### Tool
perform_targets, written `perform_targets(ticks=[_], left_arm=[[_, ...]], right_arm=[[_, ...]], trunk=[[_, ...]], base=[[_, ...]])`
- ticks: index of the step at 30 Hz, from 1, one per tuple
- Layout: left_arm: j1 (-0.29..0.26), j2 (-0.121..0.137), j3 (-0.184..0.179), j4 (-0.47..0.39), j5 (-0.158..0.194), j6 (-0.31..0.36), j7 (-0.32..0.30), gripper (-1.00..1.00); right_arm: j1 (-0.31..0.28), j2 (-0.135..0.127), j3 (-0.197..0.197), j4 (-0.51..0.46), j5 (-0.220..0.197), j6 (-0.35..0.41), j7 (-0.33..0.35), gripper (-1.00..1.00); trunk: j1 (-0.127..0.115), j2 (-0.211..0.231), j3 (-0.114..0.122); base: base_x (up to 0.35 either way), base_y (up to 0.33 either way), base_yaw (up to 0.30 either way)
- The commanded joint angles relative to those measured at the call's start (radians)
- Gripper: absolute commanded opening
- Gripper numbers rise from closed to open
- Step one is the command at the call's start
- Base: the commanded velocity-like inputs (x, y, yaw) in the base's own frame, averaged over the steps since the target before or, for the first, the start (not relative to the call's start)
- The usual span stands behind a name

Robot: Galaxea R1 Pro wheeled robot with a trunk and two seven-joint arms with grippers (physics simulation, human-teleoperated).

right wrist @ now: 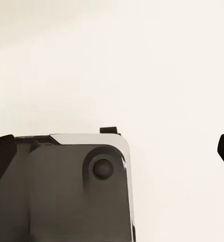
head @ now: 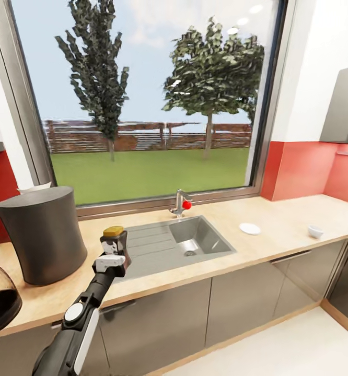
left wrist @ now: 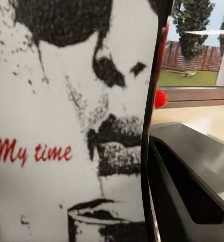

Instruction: Set up a coffee station on the kitchen countertop: keep the coffee maker on the countertop, move the bottle of coffee from the kitchen shelf to the counter next to the coffee maker, place a paper coffee filter on top of the coffee maker, put the saucer next to the coffee maker with the coffee cup on the saucer, and place the electric kettle next to the coffee maker.

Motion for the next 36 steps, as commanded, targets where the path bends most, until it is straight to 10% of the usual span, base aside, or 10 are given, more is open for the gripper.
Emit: perform_targets(ticks=[1, 11, 26, 36], left_arm=[[0.001, -0.001, -0.001, 0.004, -0.001, -0.003, -0.006, -1.00], [0.003, 0.000, -0.091, 0.025, -0.021, -0.002, 0.003, -1.00], [0.003, 0.003, -0.081, 0.028, -0.021, -0.004, 0.010, -1.00], [0.003, 0.003, -0.089, 0.029, -0.018, -0.005, 0.167, -1.00]], right_arm=[[0.000, 0.000, 0.003, 0.001, -0.009, -0.003, 0.000, 1.00], [0.000, -0.001, 0.004, 0.003, -0.006, -0.005, -0.001, 1.00], [0.000, -0.001, 0.003, 0.003, -0.007, -0.004, -0.001, 1.00], [0.000, -0.001, 0.003, 0.002, -0.008, -0.004, -0.001, 1.00]], trunk=[[0.000, -0.001, -0.001], [0.000, -0.001, -0.002], [0.000, -0.001, -0.002], [0.000, -0.001, -0.004]], base=[[0.000, 0.000, 0.265], [0.128, -0.084, 0.080], [0.162, -0.205, 0.001], [0.003, -0.066, 0.166]])
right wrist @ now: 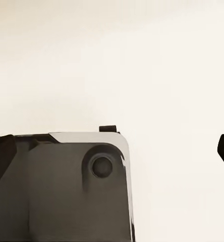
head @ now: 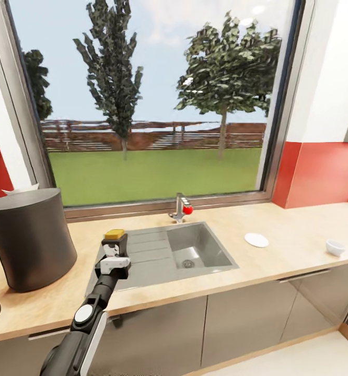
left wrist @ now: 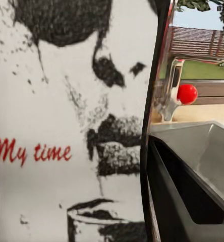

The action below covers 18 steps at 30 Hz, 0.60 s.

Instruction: Set up a coffee station on the kitchen countertop: keep the coffee maker on the countertop, move the bottle of coffee from the kitchen shelf to the counter next to the coffee maker, place a paper coffee filter on top of the coffee maker, put the saucer next to the coffee maker with the coffee cup on the saucer, and place the electric kettle next to the coffee maker.

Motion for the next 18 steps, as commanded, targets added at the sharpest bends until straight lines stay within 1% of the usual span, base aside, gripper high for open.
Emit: perform_targets(ticks=[1, 6, 10, 15, 18], left_arm=[[-0.001, -0.001, 0.002, 0.001, -0.003, -0.003, -0.002, -1.00], [-0.001, 0.000, 0.008, 0.000, 0.000, -0.003, 0.005, -1.00], [-0.001, 0.001, 0.025, 0.000, 0.002, -0.003, 0.006, -1.00], [-0.001, 0.000, 0.032, 0.001, 0.000, -0.003, 0.007, -1.00], [-0.001, 0.000, 0.032, 0.001, -0.001, -0.003, 0.007, -1.00]], right_arm=[[0.000, 0.000, 0.003, 0.001, -0.009, -0.003, 0.000, 1.00], [0.000, 0.000, 0.003, 0.001, -0.008, -0.003, 0.000, 1.00], [0.000, 0.000, 0.003, 0.001, -0.008, -0.003, 0.000, 1.00], [0.000, 0.000, 0.003, 0.001, -0.008, -0.003, -0.001, 1.00], [0.000, 0.000, 0.003, 0.001, -0.008, -0.003, -0.001, 1.00]], trunk=[[0.000, -0.001, -0.001], [0.000, -0.001, -0.003], [0.000, -0.001, -0.006], [0.000, -0.001, -0.008], [0.000, -0.001, -0.009]], base=[[0.000, -0.003, 0.251], [0.000, -0.001, 0.254], [0.000, 0.000, 0.255], [0.000, 0.000, 0.253], [0.000, 0.000, 0.125]])
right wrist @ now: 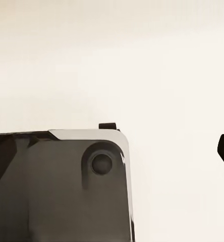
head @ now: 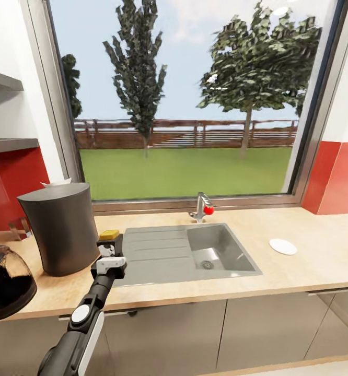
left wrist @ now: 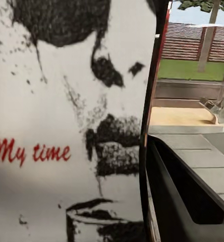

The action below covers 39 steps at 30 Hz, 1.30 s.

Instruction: Set up a coffee station on the kitchen countertop: keep the coffee maker on the countertop, move the bottle of coffee from the kitchen shelf to the counter next to the coffee maker, place a paper coffee filter on top of the coffee maker, put the saucer next to the coffee maker with the coffee cup on the saucer, and place the electric kettle next to the coffee maker.

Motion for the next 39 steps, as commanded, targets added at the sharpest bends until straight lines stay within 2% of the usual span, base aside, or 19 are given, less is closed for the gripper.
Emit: perform_targets(ticks=[1, 13, 18, 26, 35, 39], left_arm=[[0.000, -0.001, 0.002, 0.001, -0.004, -0.003, -0.005, -1.00], [0.000, 0.001, 0.007, 0.023, -0.007, -0.003, 0.002, -1.00], [0.000, 0.000, 0.003, 0.028, -0.005, -0.003, 0.048, -1.00], [0.001, 0.001, 0.004, 0.037, 0.000, -0.003, 0.059, -1.00], [0.001, 0.002, 0.029, 0.047, -0.002, -0.008, 0.060, -1.00], [0.003, 0.002, 0.052, 0.052, -0.003, -0.064, 0.060, -1.00]], right_arm=[[0.000, 0.000, 0.003, 0.001, -0.009, -0.004, 0.000, 1.00], [0.000, 0.000, 0.001, 0.000, -0.011, -0.004, 0.000, 1.00], [0.000, 0.000, 0.000, 0.001, -0.010, -0.004, 0.000, 1.00], [0.000, 0.000, 0.000, 0.002, -0.010, -0.004, 0.000, 1.00], [0.000, 0.000, 0.001, 0.002, -0.010, -0.004, 0.000, 1.00], [0.000, 0.000, 0.001, 0.002, -0.009, -0.004, 0.000, 1.00]], trunk=[[0.000, -0.001, 0.000], [0.000, -0.001, -0.006], [0.000, -0.001, -0.007], [0.000, -0.001, -0.007], [0.000, -0.001, -0.007], [0.000, -0.001, -0.007]], base=[[0.000, 0.000, 0.048], [0.007, 0.000, 0.057], [0.216, 0.000, 0.035], [0.179, 0.000, 0.003], [0.007, 0.000, 0.000], [0.000, 0.000, 0.000]])
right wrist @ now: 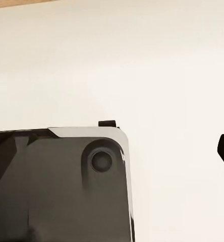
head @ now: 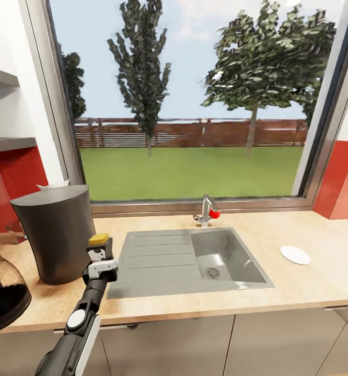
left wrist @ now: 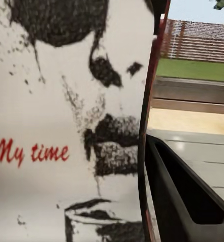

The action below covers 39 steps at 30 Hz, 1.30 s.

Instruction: Set up a coffee station on the kitchen countertop: keep the coffee maker on the countertop, move the bottle of coffee from the kitchen shelf to the counter next to the coffee maker, place a paper coffee filter on top of the coffee maker, put the saucer next to the coffee maker with the coffee cup on the saucer, and place the electric kettle next to the coffee maker.

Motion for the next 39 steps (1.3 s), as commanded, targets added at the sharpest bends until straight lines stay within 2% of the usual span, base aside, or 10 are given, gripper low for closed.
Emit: perform_targets(ticks=[1, 7, 23, 33, 39], left_arm=[[0.000, -0.001, 0.005, 0.002, -0.004, -0.010, 0.000, -1.00], [-0.001, -0.001, 0.010, 0.037, -0.004, -0.024, 0.000, -1.00], [-0.001, -0.002, 0.006, 0.043, -0.003, -0.028, 0.000, -1.00], [0.000, -0.002, 0.006, 0.045, -0.005, -0.030, 0.000, -1.00], [0.000, -0.001, 0.008, 0.081, -0.008, -0.031, 0.000, -1.00]], right_arm=[[0.000, 0.000, 0.003, 0.001, -0.009, -0.004, 0.000, 1.00], [0.000, 0.000, 0.003, 0.001, -0.008, -0.004, 0.000, 1.00], [0.000, 0.000, 0.003, 0.002, -0.008, -0.004, 0.000, 1.00], [0.000, 0.000, 0.003, 0.002, -0.008, -0.004, 0.000, 1.00], [0.000, 0.000, 0.003, 0.002, -0.008, -0.004, 0.000, 1.00]], trunk=[[0.000, -0.001, 0.000], [0.000, -0.001, 0.000], [0.000, -0.001, 0.000], [0.000, -0.001, 0.000], [0.000, -0.001, 0.000]], base=[[0.000, 0.000, 0.000], [0.091, 0.000, 0.000], [0.085, -0.009, 0.000], [0.009, -0.002, 0.000], [0.000, 0.000, 0.000]])
